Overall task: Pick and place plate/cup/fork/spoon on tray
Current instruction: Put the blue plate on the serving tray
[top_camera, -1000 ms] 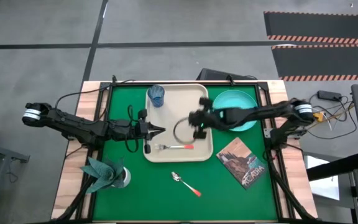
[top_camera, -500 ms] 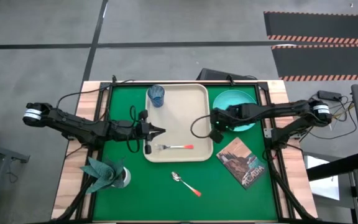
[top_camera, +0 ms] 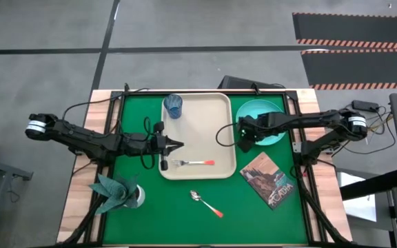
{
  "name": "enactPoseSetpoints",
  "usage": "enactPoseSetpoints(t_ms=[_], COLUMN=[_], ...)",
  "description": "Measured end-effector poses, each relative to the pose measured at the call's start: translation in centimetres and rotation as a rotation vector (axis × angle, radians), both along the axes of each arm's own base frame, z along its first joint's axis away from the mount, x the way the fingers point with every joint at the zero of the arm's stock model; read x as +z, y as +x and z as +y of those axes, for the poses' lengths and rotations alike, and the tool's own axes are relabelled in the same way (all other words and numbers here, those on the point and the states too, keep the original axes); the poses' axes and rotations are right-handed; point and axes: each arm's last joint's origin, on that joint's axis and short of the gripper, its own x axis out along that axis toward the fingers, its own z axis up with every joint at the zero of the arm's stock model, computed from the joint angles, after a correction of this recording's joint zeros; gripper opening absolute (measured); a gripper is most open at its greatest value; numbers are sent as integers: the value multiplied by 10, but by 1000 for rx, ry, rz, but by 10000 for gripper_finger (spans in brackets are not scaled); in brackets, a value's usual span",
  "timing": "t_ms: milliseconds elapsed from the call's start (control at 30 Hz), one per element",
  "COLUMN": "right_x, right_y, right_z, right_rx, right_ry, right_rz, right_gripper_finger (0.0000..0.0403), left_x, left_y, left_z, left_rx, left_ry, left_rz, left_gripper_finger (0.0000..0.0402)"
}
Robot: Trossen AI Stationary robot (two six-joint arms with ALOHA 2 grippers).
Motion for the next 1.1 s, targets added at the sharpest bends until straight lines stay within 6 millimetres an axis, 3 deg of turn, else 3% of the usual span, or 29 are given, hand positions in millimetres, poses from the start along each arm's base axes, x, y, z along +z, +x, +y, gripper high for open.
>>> enactPoseSetpoints(t_ms=[200,400,833,1100], right_x=[-2,-25,-62,-64], right_y=[7,9,16,17], right_z=[-8,-9,-12,-12], right_rx=[0,38,49,49], right_ry=[-25,-29,-47,-45], right_rz=[-79,-44,101,105], right_gripper_finger=[165,186,169,130], left_x=[0,-1,-1,-2], left_y=[0,0,-1,-1], left_z=[0,0,0,0], left_rx=[0,0,1,1], left_ry=[3,1,-6,-5], left_rz=[1,3,4,5], left_gripper_finger=[4,4,4,4])
